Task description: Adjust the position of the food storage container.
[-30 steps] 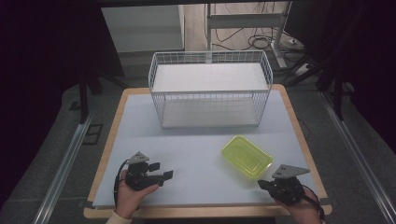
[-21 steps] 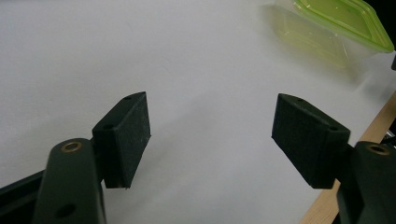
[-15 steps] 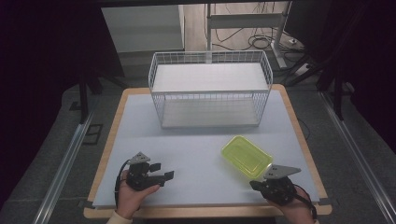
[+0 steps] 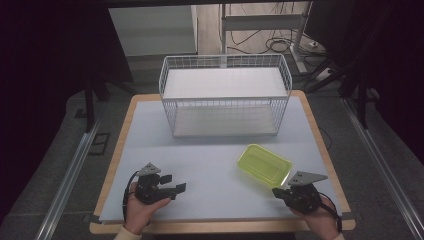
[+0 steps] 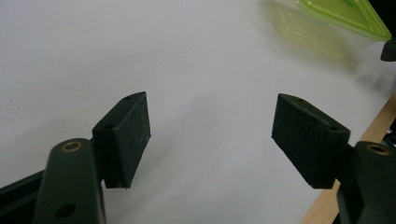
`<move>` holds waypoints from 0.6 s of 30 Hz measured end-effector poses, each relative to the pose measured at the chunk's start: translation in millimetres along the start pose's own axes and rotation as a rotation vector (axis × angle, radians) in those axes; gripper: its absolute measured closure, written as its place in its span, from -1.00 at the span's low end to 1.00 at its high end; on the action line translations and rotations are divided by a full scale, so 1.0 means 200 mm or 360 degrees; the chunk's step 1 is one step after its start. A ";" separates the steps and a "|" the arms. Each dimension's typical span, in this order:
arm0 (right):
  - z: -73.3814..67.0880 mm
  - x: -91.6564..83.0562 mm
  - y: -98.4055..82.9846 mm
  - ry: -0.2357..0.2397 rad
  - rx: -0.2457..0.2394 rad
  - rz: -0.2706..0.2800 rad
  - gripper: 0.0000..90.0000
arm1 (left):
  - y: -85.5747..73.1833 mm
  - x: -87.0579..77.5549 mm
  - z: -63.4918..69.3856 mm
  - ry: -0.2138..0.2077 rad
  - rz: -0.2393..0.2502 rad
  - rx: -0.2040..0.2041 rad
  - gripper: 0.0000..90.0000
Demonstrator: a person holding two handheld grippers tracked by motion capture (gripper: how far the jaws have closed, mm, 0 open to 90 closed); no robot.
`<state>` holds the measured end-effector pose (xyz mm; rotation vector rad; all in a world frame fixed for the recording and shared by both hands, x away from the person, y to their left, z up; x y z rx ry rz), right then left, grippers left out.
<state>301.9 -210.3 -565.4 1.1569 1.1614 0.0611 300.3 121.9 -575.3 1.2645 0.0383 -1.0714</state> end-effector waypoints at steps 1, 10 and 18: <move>0.00 0.00 0.00 -0.0001 0.0003 0.0001 1.00 | 0.00 0.00 0.00 0.0000 0.0001 0.0000 -0.39; 0.10 0.01 0.02 -0.0055 0.0068 0.0023 1.00 | 0.00 0.00 0.00 0.0000 -0.0005 0.0003 -0.39; 0.19 0.02 0.03 -0.0092 0.0115 0.0027 1.00 | 0.00 0.00 0.00 0.0001 -0.0008 0.0004 -0.39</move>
Point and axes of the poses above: each handheld gripper's, and its own axes: x roughly forward along the jaws, y roughly out of its top, z roughly to its right, the point moved 10 cm from there along x, roughly forward along the jaws, and after that the axes turned 3 degrees about z, right-handed, at the moved point
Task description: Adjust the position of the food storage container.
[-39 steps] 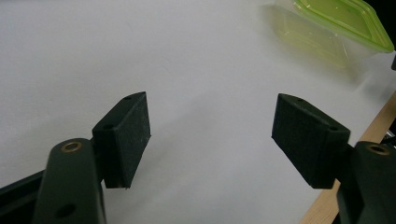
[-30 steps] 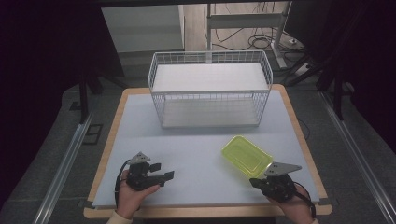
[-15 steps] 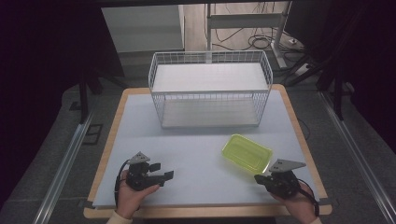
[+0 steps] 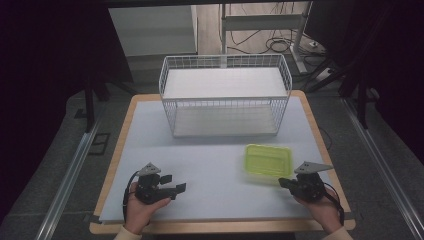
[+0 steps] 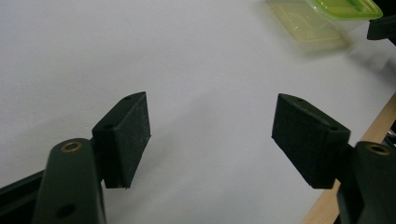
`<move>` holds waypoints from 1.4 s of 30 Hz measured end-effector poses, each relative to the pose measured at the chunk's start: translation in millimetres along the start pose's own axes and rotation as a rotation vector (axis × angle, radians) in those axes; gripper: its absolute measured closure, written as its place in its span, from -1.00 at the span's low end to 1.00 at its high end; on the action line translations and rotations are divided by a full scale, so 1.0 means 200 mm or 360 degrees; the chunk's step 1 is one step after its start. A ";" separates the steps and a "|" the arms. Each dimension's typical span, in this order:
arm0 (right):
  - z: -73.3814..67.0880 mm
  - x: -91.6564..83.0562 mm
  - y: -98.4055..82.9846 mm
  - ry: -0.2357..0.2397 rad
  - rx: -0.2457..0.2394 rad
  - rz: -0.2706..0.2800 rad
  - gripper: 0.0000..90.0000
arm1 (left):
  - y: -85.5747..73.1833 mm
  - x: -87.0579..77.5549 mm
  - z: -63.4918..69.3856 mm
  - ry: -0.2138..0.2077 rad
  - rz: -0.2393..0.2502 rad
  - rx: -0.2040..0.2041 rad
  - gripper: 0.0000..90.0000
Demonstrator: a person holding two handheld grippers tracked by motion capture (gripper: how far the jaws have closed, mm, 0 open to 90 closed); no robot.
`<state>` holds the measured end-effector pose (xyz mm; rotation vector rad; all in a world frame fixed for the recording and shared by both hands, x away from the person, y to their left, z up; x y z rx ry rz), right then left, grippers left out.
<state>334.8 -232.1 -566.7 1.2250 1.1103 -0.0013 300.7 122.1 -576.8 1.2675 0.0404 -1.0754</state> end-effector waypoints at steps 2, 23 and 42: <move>0.01 0.00 0.00 -0.0010 -0.0003 -0.0005 1.00 | 0.00 0.00 0.00 -0.0004 -0.0003 0.0001 -0.39; 0.18 -0.20 0.07 -0.0151 0.0054 0.0140 1.00 | 0.00 0.00 0.00 -0.0004 0.0008 -0.0012 -0.39; 0.48 0.01 0.13 -0.0384 0.0184 -0.0056 1.00 | 0.00 -0.01 -0.01 0.0004 0.0013 -0.0014 -0.39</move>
Point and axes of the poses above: each handheld gripper's, and its own axes: x roughly forward along the jaws, y roughly out of its top, z roughly to its right, the point moved 10 cm from there along x, roughly forward along the jaws, and after that the axes turned 3 degrees about z, right-handed, at the moved point
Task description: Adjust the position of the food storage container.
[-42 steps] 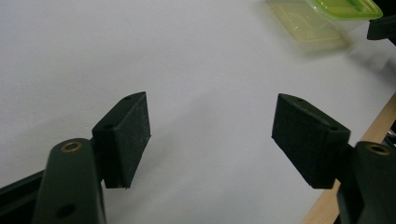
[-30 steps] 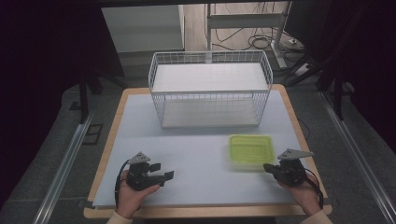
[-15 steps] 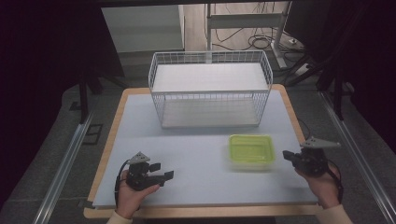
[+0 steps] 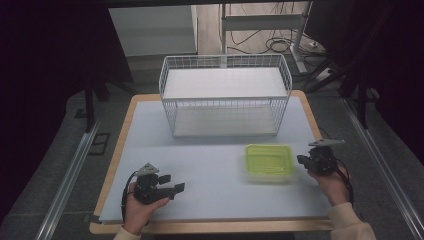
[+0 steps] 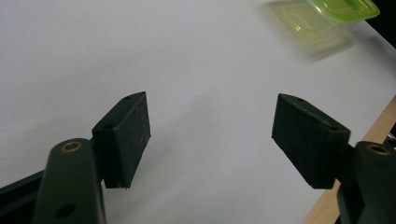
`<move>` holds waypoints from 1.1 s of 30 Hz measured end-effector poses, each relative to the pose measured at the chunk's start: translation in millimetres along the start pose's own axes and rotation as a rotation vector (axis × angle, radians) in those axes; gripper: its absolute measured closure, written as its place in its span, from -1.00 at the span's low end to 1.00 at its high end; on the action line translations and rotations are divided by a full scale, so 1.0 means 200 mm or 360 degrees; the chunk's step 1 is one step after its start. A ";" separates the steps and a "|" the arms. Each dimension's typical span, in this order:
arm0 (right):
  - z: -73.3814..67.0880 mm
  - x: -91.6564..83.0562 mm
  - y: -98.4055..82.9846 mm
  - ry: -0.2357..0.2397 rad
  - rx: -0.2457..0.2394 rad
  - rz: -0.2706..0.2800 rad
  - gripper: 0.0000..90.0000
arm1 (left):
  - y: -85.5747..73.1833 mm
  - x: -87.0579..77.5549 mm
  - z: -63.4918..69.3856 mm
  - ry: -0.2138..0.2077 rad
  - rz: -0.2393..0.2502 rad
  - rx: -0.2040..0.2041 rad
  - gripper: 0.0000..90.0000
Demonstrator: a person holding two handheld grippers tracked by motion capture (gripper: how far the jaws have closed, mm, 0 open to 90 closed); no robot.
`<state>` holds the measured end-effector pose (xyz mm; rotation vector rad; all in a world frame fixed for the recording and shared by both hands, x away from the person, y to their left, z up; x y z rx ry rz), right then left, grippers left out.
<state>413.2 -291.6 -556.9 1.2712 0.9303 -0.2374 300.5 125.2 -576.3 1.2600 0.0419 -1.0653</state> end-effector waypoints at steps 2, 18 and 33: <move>-0.02 0.00 0.01 -0.0014 -0.0013 -0.0004 1.00 | 0.00 0.00 0.00 0.0000 -0.0003 0.0002 -0.39; -0.06 0.06 0.06 -0.0163 -0.0164 -0.0096 1.00 | 0.00 0.00 0.00 -0.0002 -0.0004 0.0000 -0.39; -0.18 0.11 0.08 -0.0044 -0.0178 -0.0083 1.00 | -0.01 0.01 0.00 -0.0006 -0.0009 0.0000 -0.39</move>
Point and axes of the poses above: each handheld gripper's, and its own axes: x roughly forward along the jaws, y roughly out of its top, z roughly to its right, the point moved 10 cm from there along x, roughly forward along the jaws, and after that the axes turned 3 degrees about z, right-handed, at the moved point
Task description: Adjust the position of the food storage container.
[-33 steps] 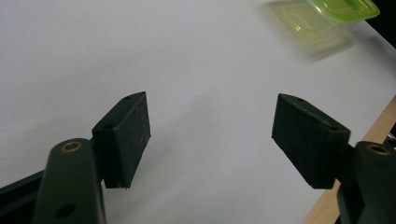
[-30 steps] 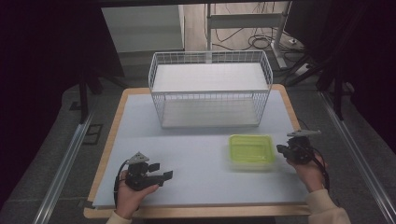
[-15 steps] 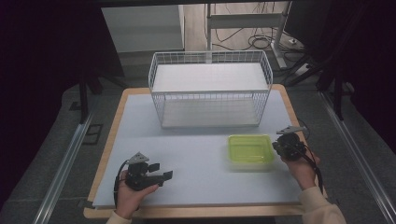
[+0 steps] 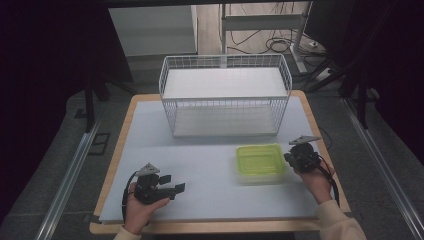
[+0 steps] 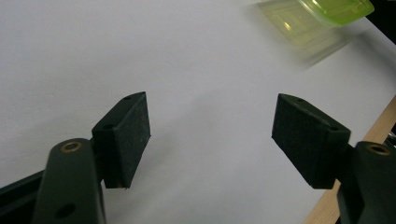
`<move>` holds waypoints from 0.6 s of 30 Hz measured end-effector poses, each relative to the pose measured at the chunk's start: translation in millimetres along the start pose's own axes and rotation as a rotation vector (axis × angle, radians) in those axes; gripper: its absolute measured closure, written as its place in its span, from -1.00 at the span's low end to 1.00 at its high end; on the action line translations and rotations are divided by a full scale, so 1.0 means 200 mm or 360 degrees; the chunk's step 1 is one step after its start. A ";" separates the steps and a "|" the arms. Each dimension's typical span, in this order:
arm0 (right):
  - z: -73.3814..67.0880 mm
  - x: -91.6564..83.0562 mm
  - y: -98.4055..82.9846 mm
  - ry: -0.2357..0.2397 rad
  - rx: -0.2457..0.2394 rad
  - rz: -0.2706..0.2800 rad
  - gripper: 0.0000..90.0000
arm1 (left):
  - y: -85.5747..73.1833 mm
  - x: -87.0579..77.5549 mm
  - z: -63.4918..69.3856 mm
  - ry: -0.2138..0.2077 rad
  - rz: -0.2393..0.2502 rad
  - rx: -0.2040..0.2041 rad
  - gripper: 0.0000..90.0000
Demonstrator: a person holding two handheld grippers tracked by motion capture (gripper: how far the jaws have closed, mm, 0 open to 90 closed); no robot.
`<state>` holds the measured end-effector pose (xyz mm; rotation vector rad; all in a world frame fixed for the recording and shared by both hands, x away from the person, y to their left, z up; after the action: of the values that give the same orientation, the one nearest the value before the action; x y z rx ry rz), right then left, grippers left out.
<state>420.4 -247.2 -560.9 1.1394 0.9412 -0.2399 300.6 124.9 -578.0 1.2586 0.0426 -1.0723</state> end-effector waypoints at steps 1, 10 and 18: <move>-0.02 0.00 0.01 0.0010 -0.0006 0.0002 1.00 | 0.00 0.00 0.00 0.0000 0.0001 -0.0001 -0.39; -0.18 0.04 0.04 0.0128 -0.0056 0.0002 1.00 | 0.00 -0.01 0.00 0.0003 0.0008 -0.0002 -0.39; -0.35 0.06 0.06 0.0244 -0.0117 0.0011 1.00 | 0.00 -0.01 -0.01 0.0005 0.0010 -0.0006 -0.39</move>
<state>399.3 -177.8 -568.7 1.1048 1.0727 -0.1122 301.1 126.9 -576.9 1.2563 0.0432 -1.0647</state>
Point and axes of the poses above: each handheld gripper's, and its own axes: x roughly forward along the jaws, y roughly out of its top, z roughly to its right, the point moved 10 cm from there along x, roughly forward along the jaws, and after that the axes turned 3 degrees about z, right-handed, at the moved point
